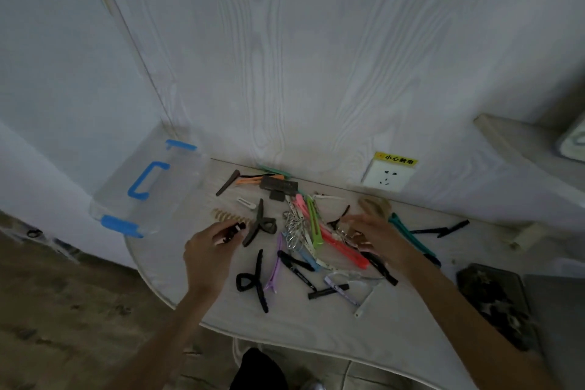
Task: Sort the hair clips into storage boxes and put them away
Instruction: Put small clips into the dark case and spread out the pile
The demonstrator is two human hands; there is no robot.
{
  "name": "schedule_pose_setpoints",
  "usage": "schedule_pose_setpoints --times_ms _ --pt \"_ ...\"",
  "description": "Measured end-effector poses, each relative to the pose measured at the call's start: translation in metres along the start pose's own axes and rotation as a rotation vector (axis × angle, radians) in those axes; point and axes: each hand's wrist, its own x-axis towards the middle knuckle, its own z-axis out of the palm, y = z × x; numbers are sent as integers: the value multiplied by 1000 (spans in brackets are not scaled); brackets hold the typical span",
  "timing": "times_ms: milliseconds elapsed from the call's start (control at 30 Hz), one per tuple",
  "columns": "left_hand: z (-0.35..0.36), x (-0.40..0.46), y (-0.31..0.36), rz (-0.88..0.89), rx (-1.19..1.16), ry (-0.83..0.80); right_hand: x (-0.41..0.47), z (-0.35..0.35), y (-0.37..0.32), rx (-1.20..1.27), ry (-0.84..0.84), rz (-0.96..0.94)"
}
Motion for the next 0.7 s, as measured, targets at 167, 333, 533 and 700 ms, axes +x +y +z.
schedule_pose_setpoints --times_ms 167,333,533,700 --pt "50 -9 78 150 -275 -193 -49 -49 15 102 52 32" --pt "135 -47 132 -209 -497 -791 -106 -112 47 189 201 69" --pt "202 -133 194 -360 -466 -1171 -174 -172 109 311 498 35" --pt "235 -181 217 -229 -362 -1317 -200 -178 135 181 683 17"
